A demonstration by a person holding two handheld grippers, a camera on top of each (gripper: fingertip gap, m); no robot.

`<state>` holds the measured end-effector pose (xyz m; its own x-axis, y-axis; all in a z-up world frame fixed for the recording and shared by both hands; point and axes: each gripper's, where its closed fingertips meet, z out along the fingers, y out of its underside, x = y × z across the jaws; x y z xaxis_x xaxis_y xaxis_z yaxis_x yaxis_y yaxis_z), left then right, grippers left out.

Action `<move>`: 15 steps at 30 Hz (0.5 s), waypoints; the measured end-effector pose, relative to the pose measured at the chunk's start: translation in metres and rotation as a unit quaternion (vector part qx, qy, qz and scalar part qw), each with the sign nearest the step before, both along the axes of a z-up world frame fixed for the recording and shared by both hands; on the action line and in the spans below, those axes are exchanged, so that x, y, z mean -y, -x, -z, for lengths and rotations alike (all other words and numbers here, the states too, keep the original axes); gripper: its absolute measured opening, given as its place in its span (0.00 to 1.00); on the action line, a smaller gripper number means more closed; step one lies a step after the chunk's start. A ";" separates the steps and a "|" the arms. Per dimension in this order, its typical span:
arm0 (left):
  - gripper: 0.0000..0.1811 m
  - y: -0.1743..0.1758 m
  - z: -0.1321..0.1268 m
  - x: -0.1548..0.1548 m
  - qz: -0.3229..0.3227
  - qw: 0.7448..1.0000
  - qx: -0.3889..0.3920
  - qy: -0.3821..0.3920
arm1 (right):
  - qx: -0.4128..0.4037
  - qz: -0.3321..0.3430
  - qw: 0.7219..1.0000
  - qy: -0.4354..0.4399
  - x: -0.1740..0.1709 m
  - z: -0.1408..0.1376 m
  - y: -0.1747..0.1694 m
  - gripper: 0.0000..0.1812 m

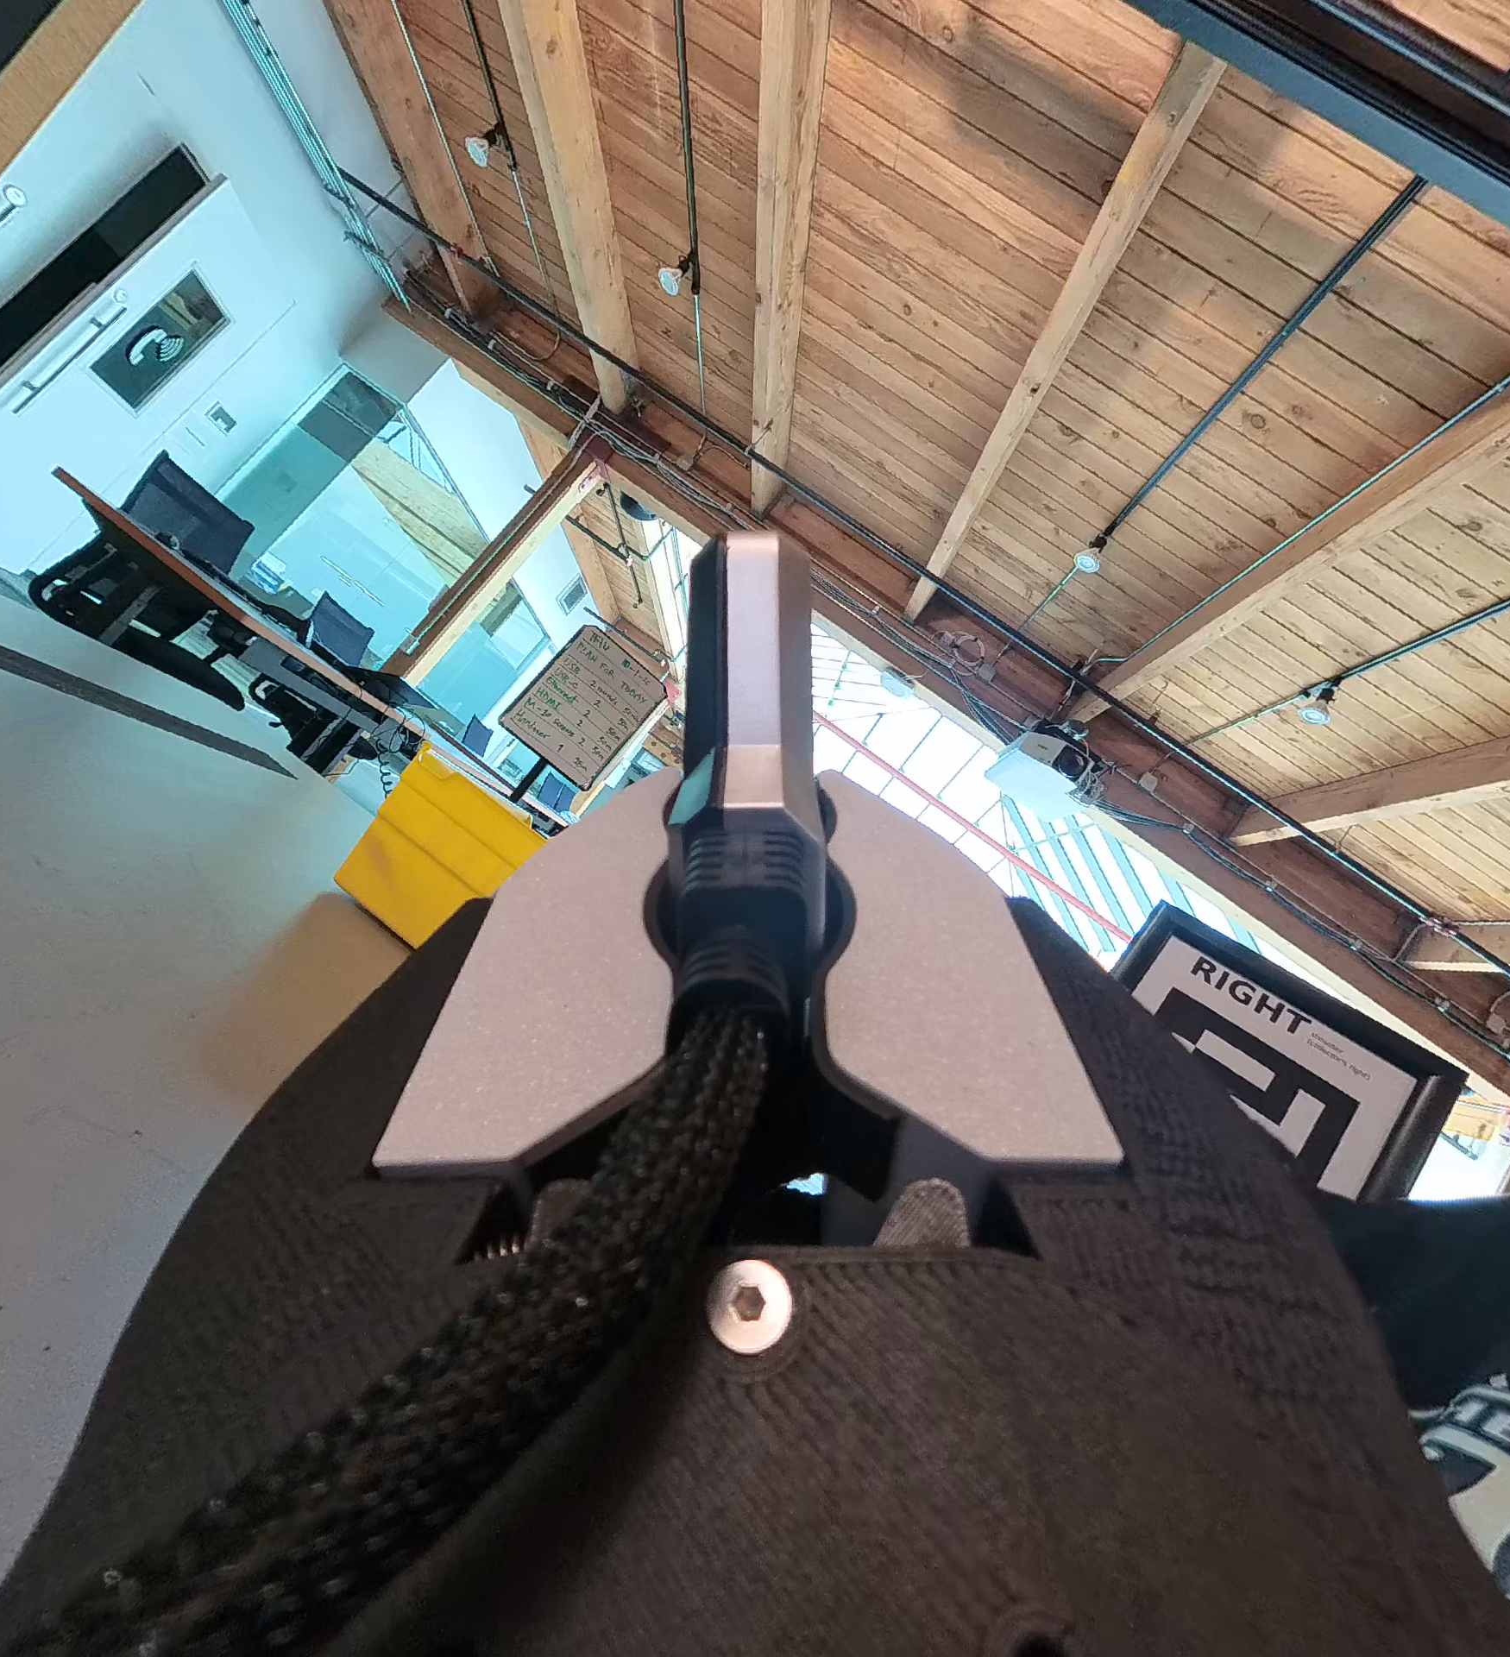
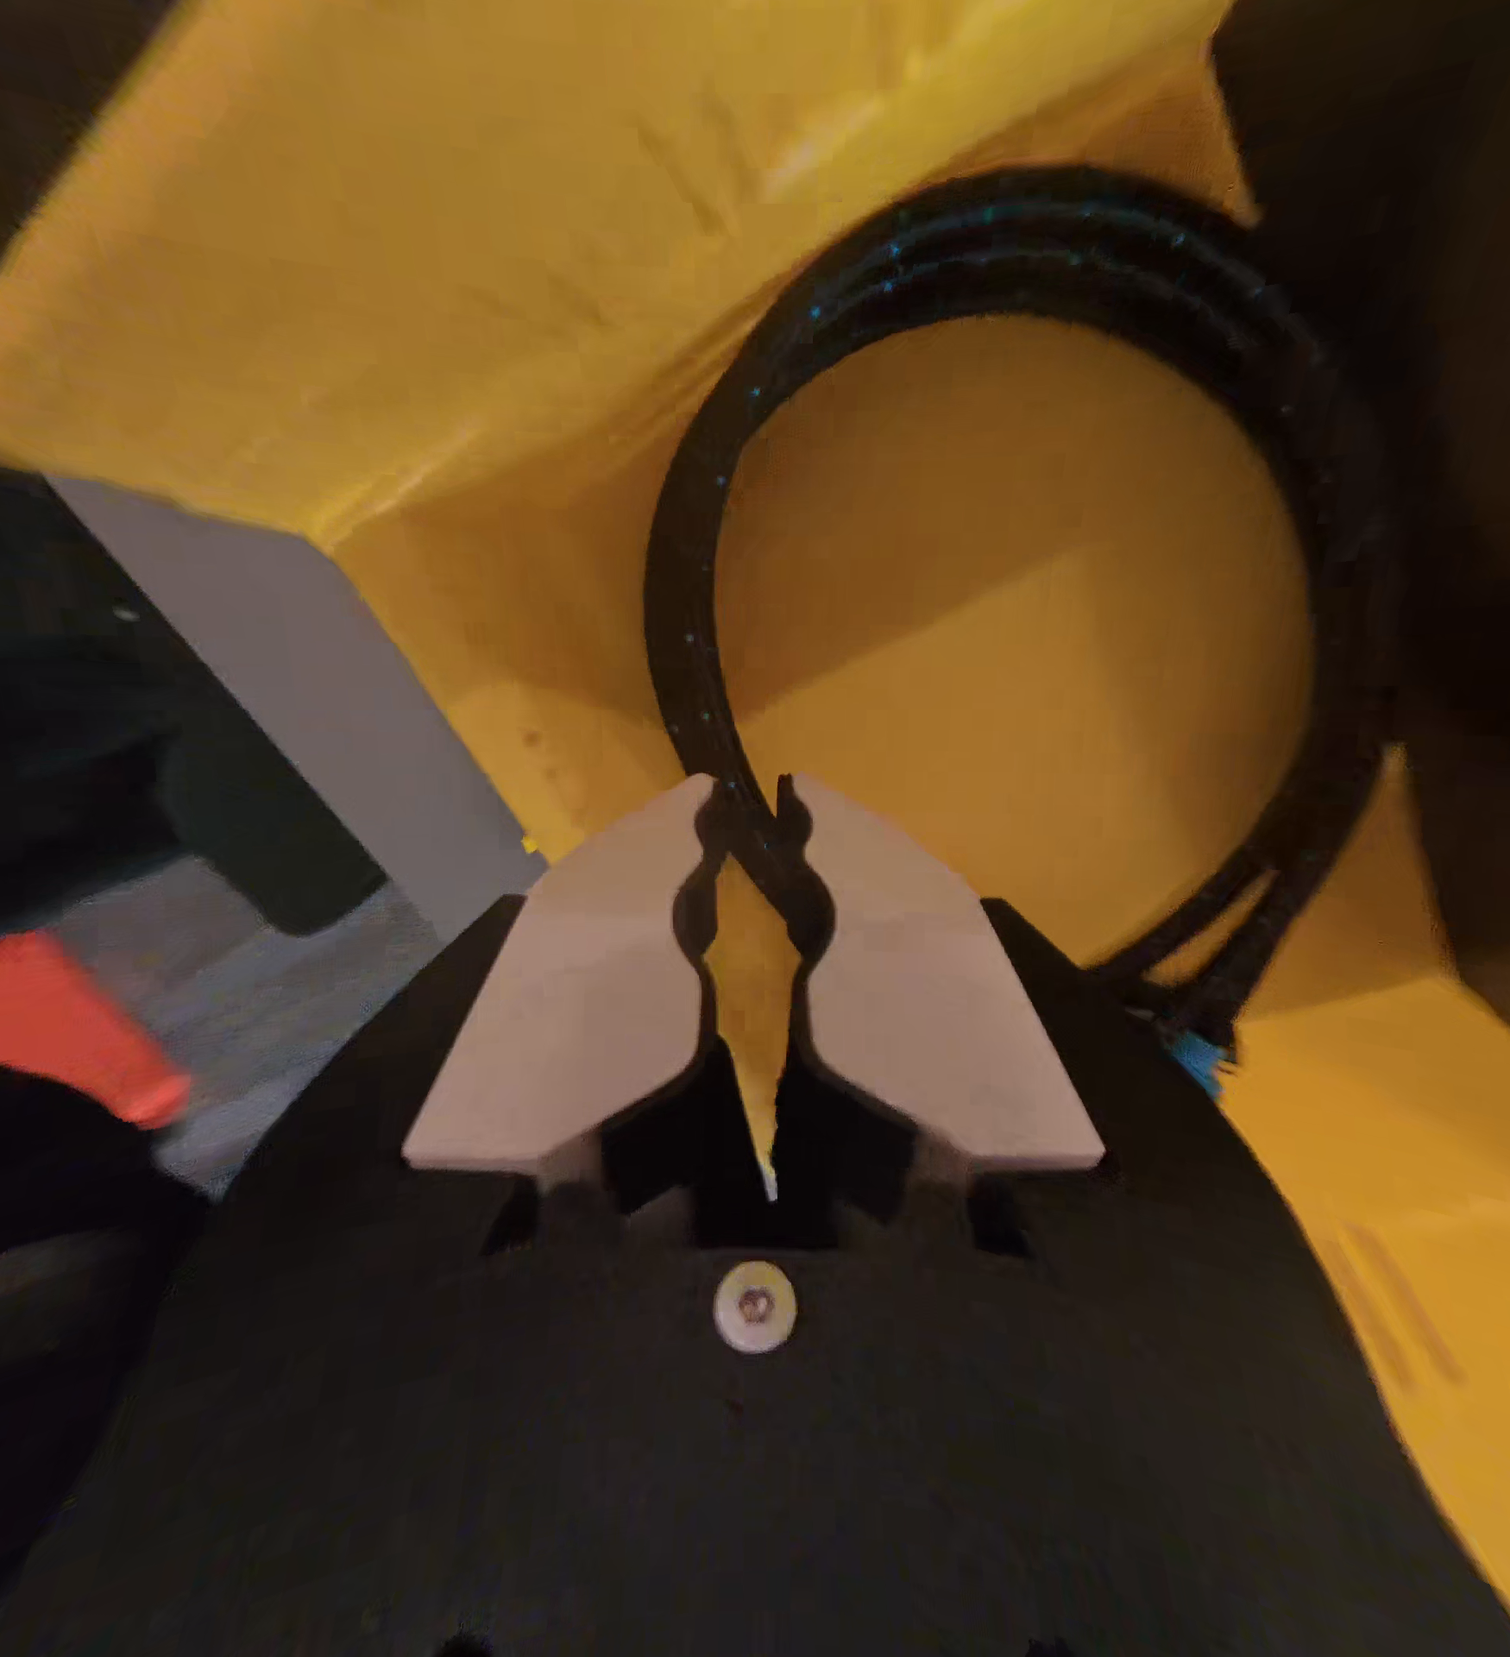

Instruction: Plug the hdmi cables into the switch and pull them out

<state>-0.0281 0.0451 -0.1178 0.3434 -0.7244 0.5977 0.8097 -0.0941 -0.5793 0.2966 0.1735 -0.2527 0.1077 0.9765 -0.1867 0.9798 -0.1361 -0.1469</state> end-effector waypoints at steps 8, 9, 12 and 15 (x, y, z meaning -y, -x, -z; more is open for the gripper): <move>0.13 -0.001 0.000 0.000 0.005 1.000 0.002 0.001 | -0.101 0.104 0.988 0.054 -0.010 -0.030 0.009 0.33; 0.13 -0.001 0.000 0.000 0.005 1.000 0.002 0.001 | -0.112 0.123 0.986 0.025 -0.018 -0.038 0.005 0.37; 0.13 -0.001 0.000 0.000 0.004 1.000 0.001 0.001 | -0.048 0.201 0.975 -0.079 -0.043 -0.044 -0.033 0.39; 0.13 -0.001 0.000 -0.001 0.003 1.000 0.000 0.001 | 0.037 0.205 0.972 -0.113 -0.039 -0.039 -0.063 0.23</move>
<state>-0.0275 0.0456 -0.1181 0.3393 -0.7248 0.5996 0.8092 -0.1001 -0.5790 0.3593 0.2123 -0.2135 0.5004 0.8644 0.0495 0.8594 -0.4889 -0.1500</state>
